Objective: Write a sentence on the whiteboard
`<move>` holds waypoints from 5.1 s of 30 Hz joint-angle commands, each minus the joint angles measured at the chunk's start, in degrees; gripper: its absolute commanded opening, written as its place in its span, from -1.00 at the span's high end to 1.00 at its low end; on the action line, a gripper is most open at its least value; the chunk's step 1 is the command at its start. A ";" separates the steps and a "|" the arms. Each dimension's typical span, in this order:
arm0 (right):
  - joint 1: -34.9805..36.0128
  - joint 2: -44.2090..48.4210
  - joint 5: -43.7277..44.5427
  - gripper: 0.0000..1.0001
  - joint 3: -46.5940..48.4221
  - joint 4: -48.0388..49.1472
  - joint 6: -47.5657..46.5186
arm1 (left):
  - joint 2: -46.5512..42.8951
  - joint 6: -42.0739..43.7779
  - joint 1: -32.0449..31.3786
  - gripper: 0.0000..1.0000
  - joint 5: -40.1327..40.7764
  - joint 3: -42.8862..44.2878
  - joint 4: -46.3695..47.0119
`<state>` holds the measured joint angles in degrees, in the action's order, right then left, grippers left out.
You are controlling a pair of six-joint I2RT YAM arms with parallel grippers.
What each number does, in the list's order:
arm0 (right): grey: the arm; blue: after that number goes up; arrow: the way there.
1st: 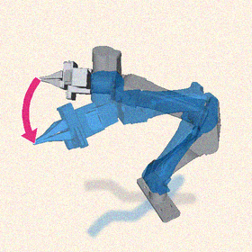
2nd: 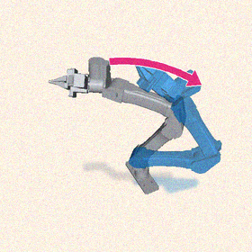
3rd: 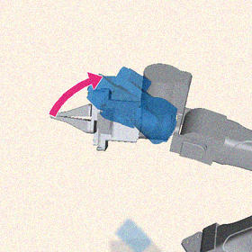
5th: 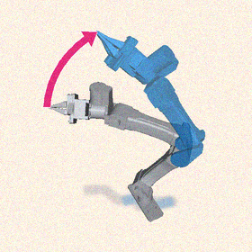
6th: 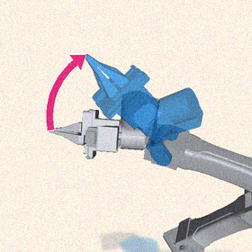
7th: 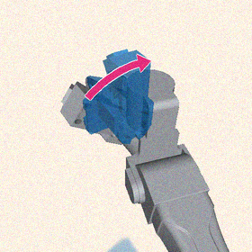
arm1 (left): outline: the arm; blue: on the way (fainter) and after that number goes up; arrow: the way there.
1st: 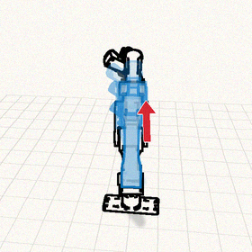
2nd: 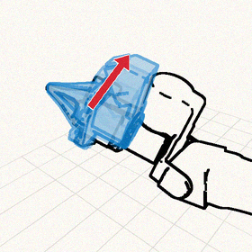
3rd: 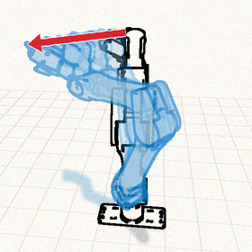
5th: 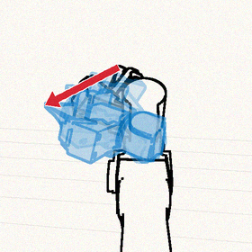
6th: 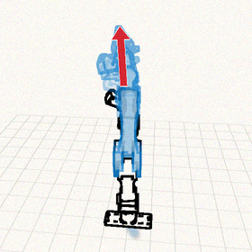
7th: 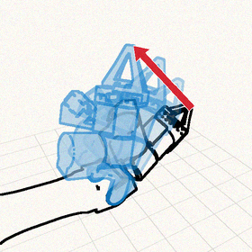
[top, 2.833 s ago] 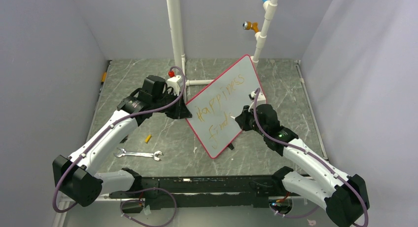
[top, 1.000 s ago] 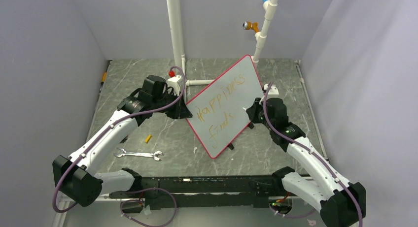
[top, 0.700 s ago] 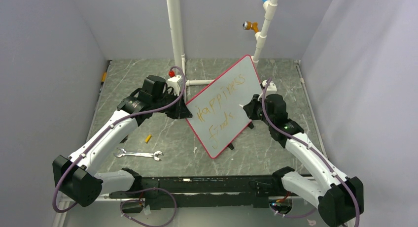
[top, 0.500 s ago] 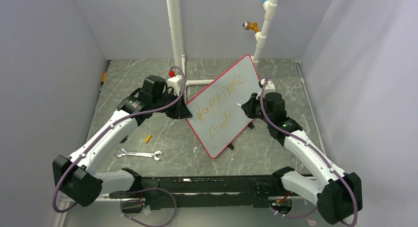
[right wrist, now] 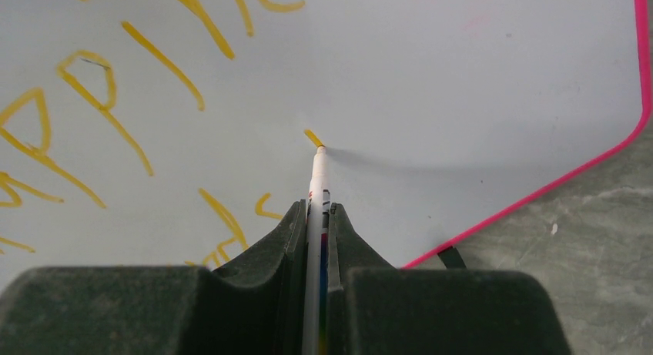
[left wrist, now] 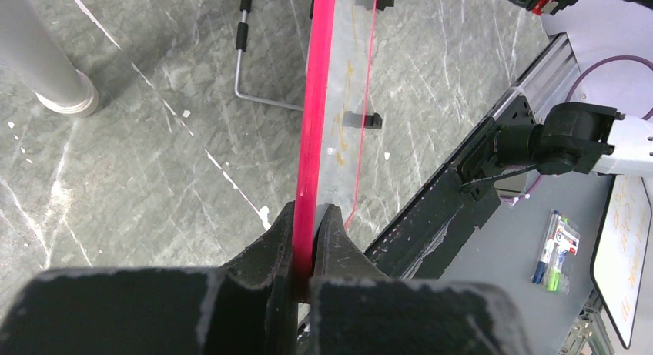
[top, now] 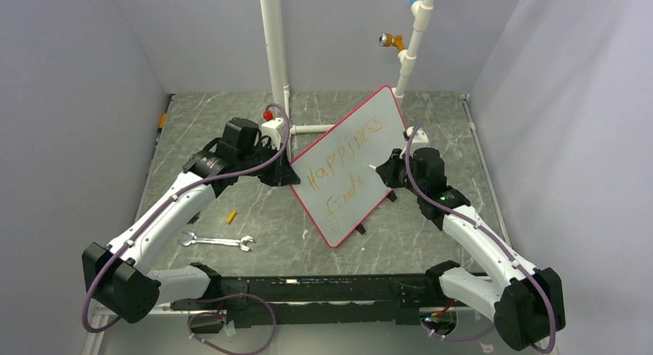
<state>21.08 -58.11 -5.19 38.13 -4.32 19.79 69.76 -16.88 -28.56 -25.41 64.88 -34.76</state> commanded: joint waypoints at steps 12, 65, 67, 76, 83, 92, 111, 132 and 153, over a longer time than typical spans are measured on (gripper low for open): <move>-0.25 1.54 1.06 1.00 -3.95 0.39 0.44 | 1.92 15.59 0.96 1.00 22.24 -1.75 -4.35; -1.31 -1.23 0.35 1.00 -2.73 0.24 0.79 | 1.83 15.57 0.94 1.00 22.47 -1.83 -4.41; -1.33 -0.07 -0.07 1.00 -3.93 -0.13 1.33 | 1.74 15.61 0.89 1.00 22.50 -1.86 -4.46; -1.22 2.98 -2.72 1.00 -8.44 -0.08 3.85 | 1.62 15.61 0.93 1.00 22.62 -1.83 -4.44; -1.17 3.39 -5.05 1.00 -7.86 0.38 5.11 | 1.44 15.65 0.80 1.00 22.77 -1.92 -4.44; -1.22 4.88 -3.98 1.00 -1.09 -2.79 2.86 | 1.52 15.58 0.76 1.00 22.68 -1.88 -4.44; -2.23 2.39 7.14 1.00 6.20 -4.91 1.13 | 1.43 15.62 0.58 1.00 22.67 -1.96 -4.37; -5.43 -5.61 0.37 1.00 6.02 1.00 0.81 | 1.61 15.69 0.43 1.00 22.81 -1.88 -4.51; -5.48 -3.14 1.41 1.00 -1.21 -0.40 0.88 | 1.78 15.65 0.42 1.00 23.01 -1.92 -4.52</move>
<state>15.53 -61.78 -4.67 37.08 -5.43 20.99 69.82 -17.32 -28.77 -24.56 64.88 -34.35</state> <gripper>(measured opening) 0.121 0.069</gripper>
